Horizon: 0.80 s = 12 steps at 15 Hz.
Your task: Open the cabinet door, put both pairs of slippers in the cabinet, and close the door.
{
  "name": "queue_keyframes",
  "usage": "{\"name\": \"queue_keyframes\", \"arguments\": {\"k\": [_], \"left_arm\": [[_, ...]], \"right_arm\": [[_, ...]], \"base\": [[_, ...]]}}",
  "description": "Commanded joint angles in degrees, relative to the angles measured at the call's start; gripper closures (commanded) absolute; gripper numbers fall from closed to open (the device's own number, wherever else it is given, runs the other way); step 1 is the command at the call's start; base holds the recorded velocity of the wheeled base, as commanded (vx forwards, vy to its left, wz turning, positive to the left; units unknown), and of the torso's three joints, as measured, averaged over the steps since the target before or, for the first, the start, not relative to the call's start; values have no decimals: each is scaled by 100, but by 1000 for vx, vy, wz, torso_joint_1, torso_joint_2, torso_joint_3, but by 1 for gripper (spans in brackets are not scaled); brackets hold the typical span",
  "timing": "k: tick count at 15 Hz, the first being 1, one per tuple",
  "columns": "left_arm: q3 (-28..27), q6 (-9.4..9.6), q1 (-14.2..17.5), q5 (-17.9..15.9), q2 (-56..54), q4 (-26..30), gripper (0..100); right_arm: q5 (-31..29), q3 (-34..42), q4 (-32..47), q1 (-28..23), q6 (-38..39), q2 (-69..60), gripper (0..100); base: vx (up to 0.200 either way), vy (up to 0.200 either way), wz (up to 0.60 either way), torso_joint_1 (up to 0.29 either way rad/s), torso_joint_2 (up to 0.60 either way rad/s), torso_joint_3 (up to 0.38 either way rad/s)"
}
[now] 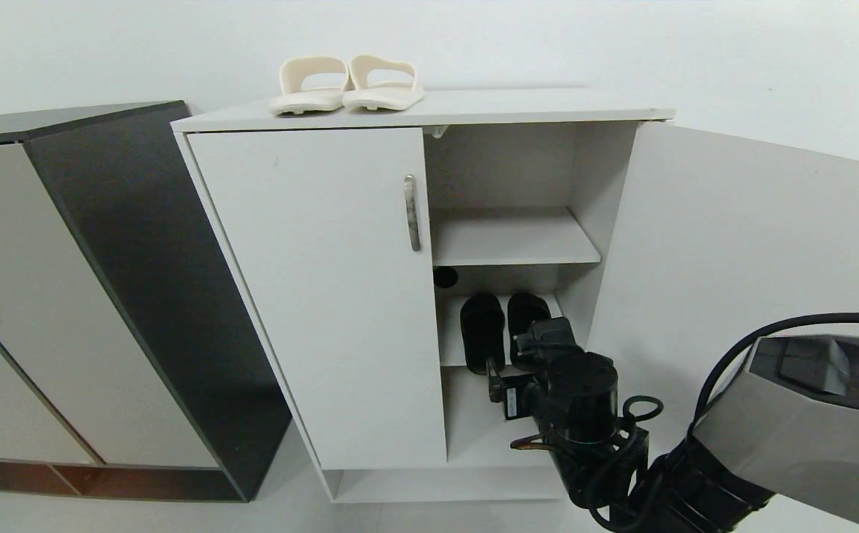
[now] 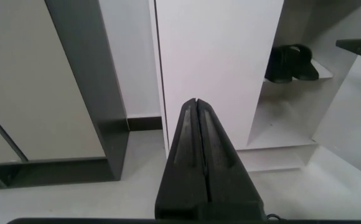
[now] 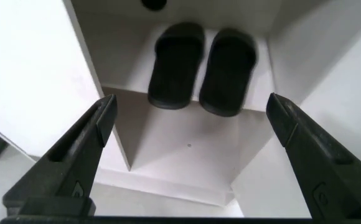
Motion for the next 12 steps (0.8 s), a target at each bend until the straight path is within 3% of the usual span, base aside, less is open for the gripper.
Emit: {"name": "queue_keyframes", "arguments": {"k": [1, 12], "left_arm": [[0, -1, -1, 4, -1, 1, 100], [0, -1, -1, 4, -1, 1, 100]], "right_arm": [[23, 137, 3, -13, 0, 8, 0], [199, 304, -234, -13, 8, 35, 0]], "base": [[0, 200, 0, 2, 2, 2], [0, 200, 0, 4, 5, 2]]}}
